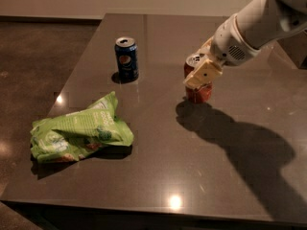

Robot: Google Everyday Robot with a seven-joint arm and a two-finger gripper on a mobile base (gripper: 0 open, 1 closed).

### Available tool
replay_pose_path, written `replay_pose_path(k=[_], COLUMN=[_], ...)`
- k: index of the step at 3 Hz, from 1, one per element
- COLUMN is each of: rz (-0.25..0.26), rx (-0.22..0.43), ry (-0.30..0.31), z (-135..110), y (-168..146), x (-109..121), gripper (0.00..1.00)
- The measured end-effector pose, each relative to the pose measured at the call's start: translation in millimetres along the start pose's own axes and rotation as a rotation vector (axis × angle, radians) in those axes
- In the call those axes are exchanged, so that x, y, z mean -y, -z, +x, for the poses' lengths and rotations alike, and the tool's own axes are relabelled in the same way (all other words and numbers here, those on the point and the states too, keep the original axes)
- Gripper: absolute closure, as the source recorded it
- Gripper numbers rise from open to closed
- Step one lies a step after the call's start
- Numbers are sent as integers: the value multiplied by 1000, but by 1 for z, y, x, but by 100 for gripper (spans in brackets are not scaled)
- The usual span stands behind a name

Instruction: Knock coke can over

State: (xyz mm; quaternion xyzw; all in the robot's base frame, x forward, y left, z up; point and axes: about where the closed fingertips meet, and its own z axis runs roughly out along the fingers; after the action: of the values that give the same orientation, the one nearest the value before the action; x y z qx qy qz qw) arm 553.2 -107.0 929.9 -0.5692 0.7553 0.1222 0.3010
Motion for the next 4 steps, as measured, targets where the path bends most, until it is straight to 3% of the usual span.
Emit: replay_pose_path(k=[1,2,3,4], rz=[-11,-41,-80,-120], rx=[-138,-308,-420,-496], ry=[47,99,143,173], z=[-3,7,18,27], y=[18,28,29,19], x=[-1,-4,-11,-16], gripper=[100,100,100,84])
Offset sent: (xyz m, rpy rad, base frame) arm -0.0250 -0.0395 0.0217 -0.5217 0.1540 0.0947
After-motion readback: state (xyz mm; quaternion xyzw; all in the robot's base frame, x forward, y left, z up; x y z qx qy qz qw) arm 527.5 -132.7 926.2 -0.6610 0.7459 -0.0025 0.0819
